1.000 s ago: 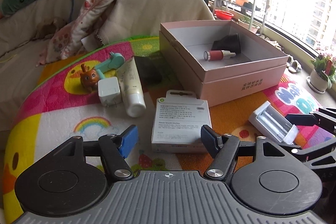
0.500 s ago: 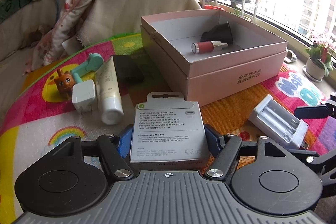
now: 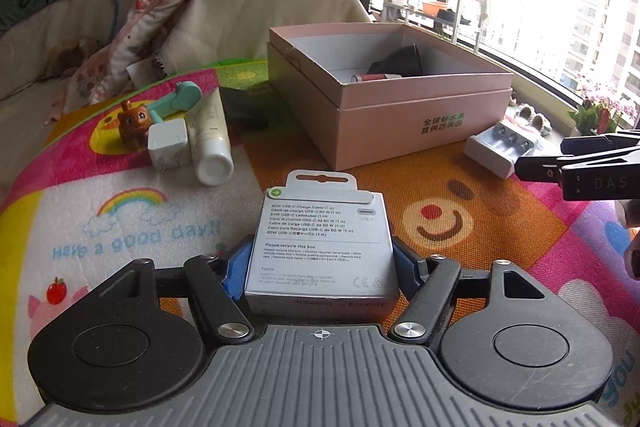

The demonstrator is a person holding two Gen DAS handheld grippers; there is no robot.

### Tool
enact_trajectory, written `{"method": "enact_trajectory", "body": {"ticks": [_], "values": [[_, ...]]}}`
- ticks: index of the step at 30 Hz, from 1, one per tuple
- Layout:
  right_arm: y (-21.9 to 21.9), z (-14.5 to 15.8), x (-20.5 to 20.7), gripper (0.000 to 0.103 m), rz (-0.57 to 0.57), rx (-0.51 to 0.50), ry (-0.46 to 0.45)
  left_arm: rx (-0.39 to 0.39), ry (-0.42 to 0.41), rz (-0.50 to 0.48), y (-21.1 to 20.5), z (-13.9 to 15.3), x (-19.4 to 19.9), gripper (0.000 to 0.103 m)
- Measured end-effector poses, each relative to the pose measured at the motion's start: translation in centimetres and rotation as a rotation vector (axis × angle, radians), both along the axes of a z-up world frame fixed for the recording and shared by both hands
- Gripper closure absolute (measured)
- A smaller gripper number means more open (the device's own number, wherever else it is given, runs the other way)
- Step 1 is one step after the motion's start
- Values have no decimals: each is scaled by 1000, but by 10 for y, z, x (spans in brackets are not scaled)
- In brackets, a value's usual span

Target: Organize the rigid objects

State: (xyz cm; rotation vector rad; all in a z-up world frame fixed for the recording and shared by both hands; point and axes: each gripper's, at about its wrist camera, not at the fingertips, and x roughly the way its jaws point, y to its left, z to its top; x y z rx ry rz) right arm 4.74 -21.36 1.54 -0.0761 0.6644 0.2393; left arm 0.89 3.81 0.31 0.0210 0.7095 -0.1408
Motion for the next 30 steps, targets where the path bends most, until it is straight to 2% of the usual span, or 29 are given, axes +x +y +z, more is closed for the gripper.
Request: {"method": "enact_trajectory", "body": {"ticks": [3,6,10,12,14,18,22,26,30], "values": [[6,1,10,21,7,-65,-59,-12,1,3,2,0,1,28],[15,2,20,21,87,-103,-52,-7,2,4,2,0,2,28],[24,-4,39,20,84,-168,-37,-10,-1,3,2,-1,1,28],[23,-10,51,20,76,-147,23,-14,-3,3,3,-1,1,28],[17,-10,56,18,58,-102,44,-17,-6,4,3,-1,1,28],[15,-11,57,17,51,-112,39,-10,-9,4,2,-2,0,28],[8,-12,63,10,56,-94,61,-8,-10,6,1,-1,-1,28],[-8,-14,75,6,50,1,129,-2,-12,7,0,-1,-1,28],[-12,-12,64,12,51,10,89,-7,-17,11,1,-1,-2,28]]}}
